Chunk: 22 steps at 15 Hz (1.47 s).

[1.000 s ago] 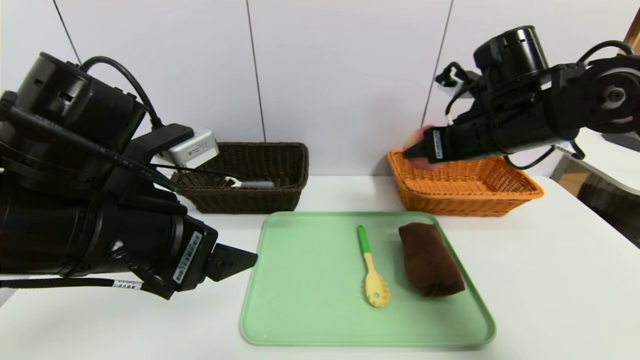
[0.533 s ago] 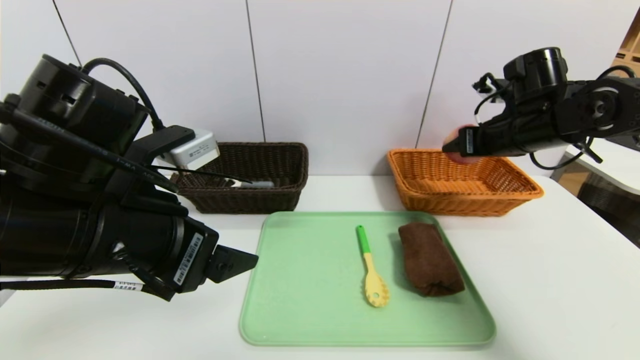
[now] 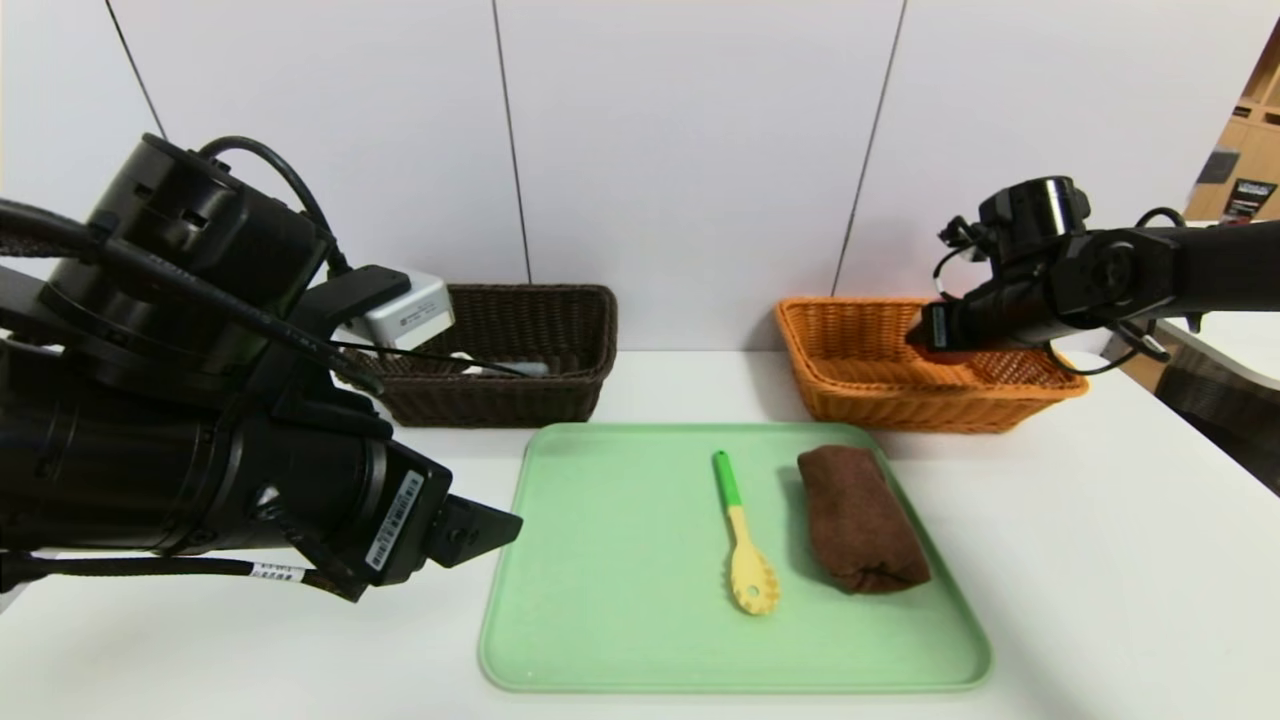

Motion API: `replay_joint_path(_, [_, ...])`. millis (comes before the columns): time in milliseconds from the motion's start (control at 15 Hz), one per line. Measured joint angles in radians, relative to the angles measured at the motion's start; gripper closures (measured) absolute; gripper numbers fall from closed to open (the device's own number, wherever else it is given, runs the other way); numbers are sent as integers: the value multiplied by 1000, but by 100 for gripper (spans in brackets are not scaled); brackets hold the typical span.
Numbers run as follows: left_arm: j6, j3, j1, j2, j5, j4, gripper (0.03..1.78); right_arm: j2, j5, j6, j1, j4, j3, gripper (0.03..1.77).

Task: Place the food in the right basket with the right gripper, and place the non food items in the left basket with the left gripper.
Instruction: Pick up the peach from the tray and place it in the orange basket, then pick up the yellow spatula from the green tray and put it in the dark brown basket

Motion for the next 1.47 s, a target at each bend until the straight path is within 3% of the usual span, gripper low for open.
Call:
replay_joint_path(133, [-1,0,0,8,0,0,12,23,3,-7,-7,0,-11,68])
replay_joint_path(533, [-2,0,0,30,0,-13,12,51,13,-6,-7,7,-28,37])
replay_joint_path(733, [-1,-2,0,37,0,-15,12,44,46,1,-8,26,-40,28])
replay_joint_path(1067, [0,-9,0,28,2,-16,12,-58,98,7,-9,142,-83,19])
replay_joint_path(1467, [-4,-5,0,21,3,-20,12,-298,165,9,-7,369,-74,13])
